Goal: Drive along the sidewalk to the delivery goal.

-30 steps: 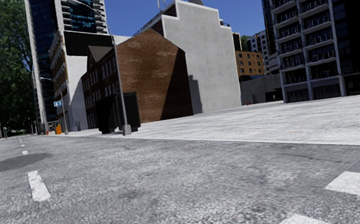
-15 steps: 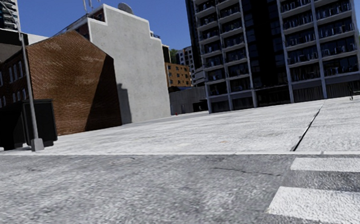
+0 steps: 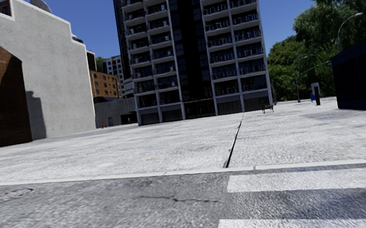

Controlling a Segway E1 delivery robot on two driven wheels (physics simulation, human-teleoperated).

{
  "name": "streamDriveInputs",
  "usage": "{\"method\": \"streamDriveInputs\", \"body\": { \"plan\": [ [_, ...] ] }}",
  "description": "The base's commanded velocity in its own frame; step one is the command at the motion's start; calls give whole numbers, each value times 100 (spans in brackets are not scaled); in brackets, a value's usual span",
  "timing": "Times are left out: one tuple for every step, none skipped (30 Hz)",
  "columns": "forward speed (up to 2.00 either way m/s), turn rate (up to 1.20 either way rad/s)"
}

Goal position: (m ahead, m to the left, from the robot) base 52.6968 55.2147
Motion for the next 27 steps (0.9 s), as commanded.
{"method": "streamDriveInputs", "body": {
  "plan": [
    [102,-89],
    [101,-90],
    [101,-90],
    [101,-90],
    [101,-90],
    [101,-90],
    [101,-90],
    [101,-90],
    [101,-81],
    [101,-70],
    [101,-50],
    [101,-2],
    [101,0],
    [101,0],
    [101,0],
    [101,0],
    [101,0],
    [101,0],
    [101,0],
    [101,0],
    [101,0],
    [101,0],
    [101,0],
    [101,0],
    [101,0],
    [101,0],
    [101,0]
  ]
}}
